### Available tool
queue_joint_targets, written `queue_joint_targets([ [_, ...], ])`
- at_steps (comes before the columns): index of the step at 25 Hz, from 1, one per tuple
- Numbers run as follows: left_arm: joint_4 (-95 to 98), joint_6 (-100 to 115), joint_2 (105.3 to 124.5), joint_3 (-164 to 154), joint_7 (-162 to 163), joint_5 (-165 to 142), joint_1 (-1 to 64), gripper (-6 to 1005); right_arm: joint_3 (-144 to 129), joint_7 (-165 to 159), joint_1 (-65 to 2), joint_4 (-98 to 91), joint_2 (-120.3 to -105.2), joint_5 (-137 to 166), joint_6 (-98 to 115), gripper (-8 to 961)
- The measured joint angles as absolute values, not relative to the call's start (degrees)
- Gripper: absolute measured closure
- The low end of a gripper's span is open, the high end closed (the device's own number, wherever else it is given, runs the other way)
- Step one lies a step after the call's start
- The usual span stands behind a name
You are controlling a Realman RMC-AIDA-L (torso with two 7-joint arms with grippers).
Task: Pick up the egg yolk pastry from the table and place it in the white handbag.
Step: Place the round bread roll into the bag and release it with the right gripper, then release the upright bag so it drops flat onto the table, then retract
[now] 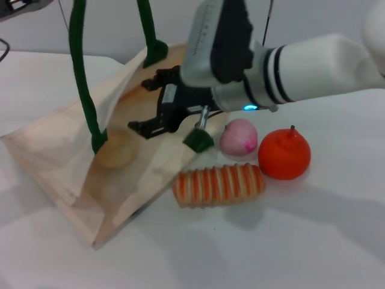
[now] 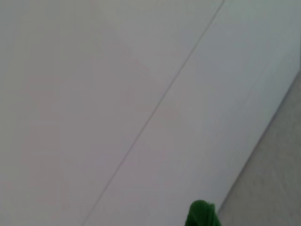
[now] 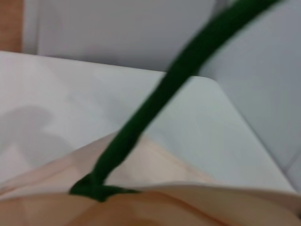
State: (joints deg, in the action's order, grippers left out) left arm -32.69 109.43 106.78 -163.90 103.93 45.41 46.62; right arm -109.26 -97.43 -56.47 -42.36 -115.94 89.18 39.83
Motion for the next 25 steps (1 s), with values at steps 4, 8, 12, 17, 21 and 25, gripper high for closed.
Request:
queue_joint_targets([
  [4, -32.69, 108.74, 106.80, -163.88, 103.66, 48.63, 44.90, 691, -100.95, -97.60, -51.71, -44.44, -115.78, 93.15, 40.27, 62],
  [8, -32.69, 107.67, 107.00, -163.87, 103.62, 50.94, 43.77, 688, -92.18, -97.66, -44.57, -50.88, -115.75, 97.31, 40.89, 67],
  [12, -32.69, 105.87, 107.33, -163.70, 103.45, 51.69, 43.32, 685, -87.87, -97.44, -38.37, -57.58, -115.84, 97.97, 41.09, 65],
  [17, -32.70, 105.68, 107.86, -163.70, 102.08, 54.52, 42.38, 681, -84.96, -97.25, -34.01, -62.30, -116.05, 97.58, 41.13, 66],
  [21, -31.82, 105.03, 108.21, -163.70, 101.04, 56.26, 41.59, 678, -84.04, -97.18, -32.43, -63.64, -116.17, 97.23, 41.00, 66],
  [25, -29.01, 103.40, 107.92, -163.80, 97.80, 56.31, 41.15, 635, -83.07, -95.87, -30.67, -64.29, -116.33, 95.09, 40.45, 67],
])
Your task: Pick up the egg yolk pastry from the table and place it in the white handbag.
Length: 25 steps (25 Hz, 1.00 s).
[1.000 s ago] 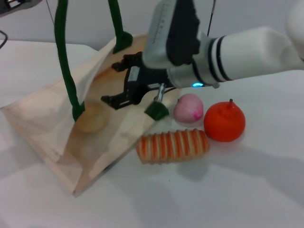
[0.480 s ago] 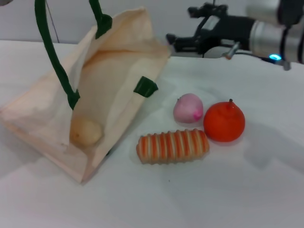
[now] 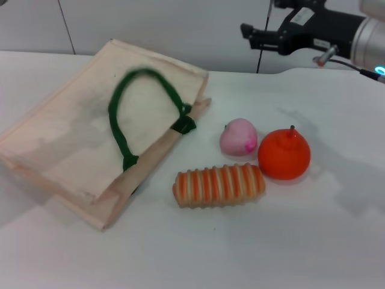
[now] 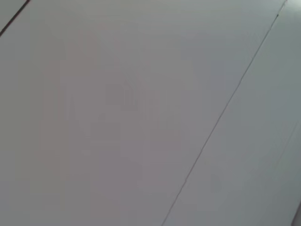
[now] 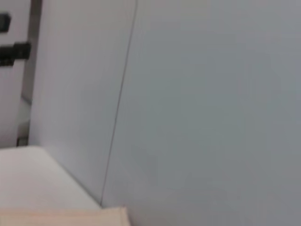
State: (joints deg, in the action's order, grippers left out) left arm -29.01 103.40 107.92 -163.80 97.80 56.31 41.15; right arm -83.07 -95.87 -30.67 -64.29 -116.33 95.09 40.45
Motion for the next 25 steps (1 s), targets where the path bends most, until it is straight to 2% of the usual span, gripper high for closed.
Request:
queue_joint_targets([
  [3, -28.51, 102.10, 108.59, -163.66, 92.72, 56.44, 41.12, 511, -81.34, -88.83, -28.71, -63.53, -116.34, 85.34, 40.84, 67],
  [6, -28.43, 99.22, 110.20, -163.44, 86.53, 57.44, 40.87, 382, -78.65, -77.36, -27.00, -59.75, -116.29, 71.65, 44.14, 67],
  [10, -28.15, 91.32, 113.92, -163.38, 74.79, 60.98, 40.05, 197, -74.48, -62.44, -26.69, -50.34, -116.28, 56.57, 51.78, 68],
  [12, -27.41, 88.21, 115.50, -163.33, 69.24, 63.35, 39.56, 187, -72.75, -54.62, -26.97, -44.70, -116.26, 49.94, 56.33, 68],
  [14, -24.75, 86.93, 116.06, -163.31, 63.31, 65.74, 38.79, 178, -71.54, -48.08, -27.31, -39.18, -116.27, 44.69, 60.49, 68],
  [19, -14.16, 86.71, 116.17, -163.30, 43.37, 73.01, 35.88, 168, -68.22, -33.08, -27.68, -24.65, -116.27, 30.17, 75.02, 69],
  [25, -8.77, 86.77, 116.35, -163.30, 34.16, 74.81, 35.13, 169, -64.92, -28.13, -27.67, -16.60, -116.05, 24.12, 83.21, 70],
])
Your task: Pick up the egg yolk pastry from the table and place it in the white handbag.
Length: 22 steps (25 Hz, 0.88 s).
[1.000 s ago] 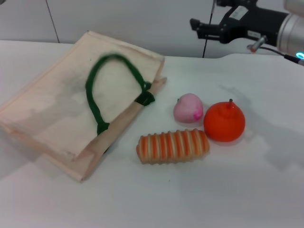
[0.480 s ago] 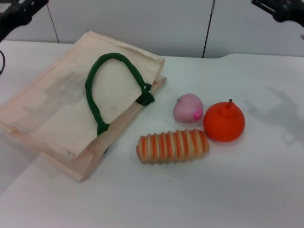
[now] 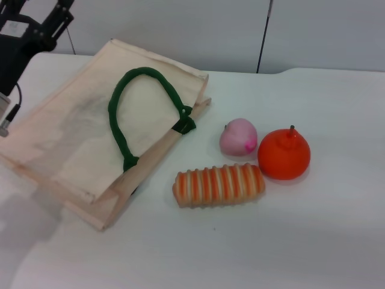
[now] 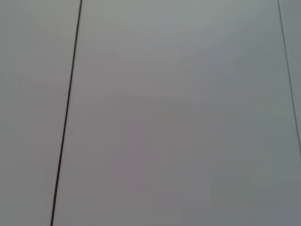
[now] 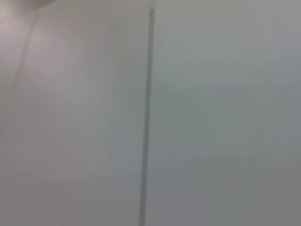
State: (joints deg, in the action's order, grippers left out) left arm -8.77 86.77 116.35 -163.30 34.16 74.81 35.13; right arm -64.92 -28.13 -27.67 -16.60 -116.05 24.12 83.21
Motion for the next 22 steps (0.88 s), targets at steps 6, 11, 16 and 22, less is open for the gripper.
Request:
queue_joint_targets([
  [6, -4.66, 86.65, 116.39, -163.26, 26.49, 77.15, 34.47, 168, -60.30, -27.97, -27.75, -12.06, -116.05, 23.21, 83.88, 71],
  [11, -1.79, 86.39, 116.42, -163.21, 21.66, 79.03, 33.80, 169, -59.18, -28.25, -27.90, -10.19, -116.08, 22.81, 84.00, 71],
  [16, -1.49, 86.35, 116.44, -163.37, 20.81, 79.09, 33.73, 169, -59.04, -28.48, -27.90, -10.12, -116.11, 22.66, 83.92, 72],
  [22, -1.45, 86.31, 116.45, -163.27, 20.68, 79.28, 33.56, 169, -58.99, -28.48, -27.88, -8.19, -116.14, 22.62, 83.31, 72],
])
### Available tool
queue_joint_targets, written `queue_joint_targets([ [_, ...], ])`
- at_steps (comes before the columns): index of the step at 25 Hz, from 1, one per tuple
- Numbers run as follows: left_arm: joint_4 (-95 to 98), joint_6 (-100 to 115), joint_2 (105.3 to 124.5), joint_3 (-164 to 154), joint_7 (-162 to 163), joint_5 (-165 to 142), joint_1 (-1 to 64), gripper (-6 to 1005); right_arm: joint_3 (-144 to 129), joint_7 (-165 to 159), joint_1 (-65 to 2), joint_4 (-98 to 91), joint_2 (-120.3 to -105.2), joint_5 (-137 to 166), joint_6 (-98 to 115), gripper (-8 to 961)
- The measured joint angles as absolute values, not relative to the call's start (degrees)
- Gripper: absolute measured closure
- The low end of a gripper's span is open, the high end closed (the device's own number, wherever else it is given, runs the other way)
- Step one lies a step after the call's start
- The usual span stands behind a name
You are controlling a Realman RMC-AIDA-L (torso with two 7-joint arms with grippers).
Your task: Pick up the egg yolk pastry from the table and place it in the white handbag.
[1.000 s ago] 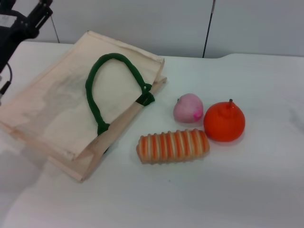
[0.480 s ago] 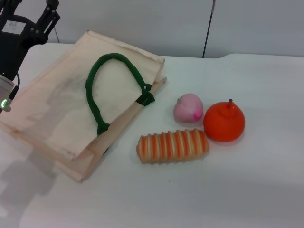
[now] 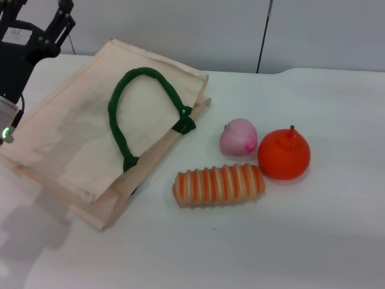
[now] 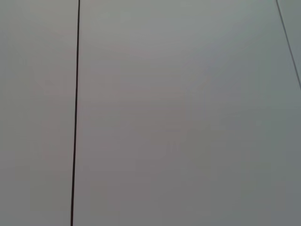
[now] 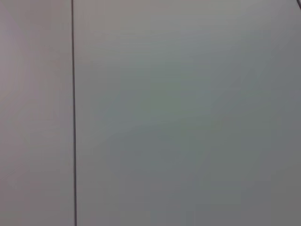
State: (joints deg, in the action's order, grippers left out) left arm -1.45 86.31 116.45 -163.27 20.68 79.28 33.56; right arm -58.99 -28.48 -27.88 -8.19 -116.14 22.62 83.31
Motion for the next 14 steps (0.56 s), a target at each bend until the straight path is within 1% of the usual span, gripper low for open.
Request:
queue_joint_targets([
  [14, -1.91, 93.59, 116.37, -163.25, 20.59, 81.10, 32.31, 169, -58.97, -29.36, -29.00, -7.18, -116.07, 22.58, 84.54, 72],
])
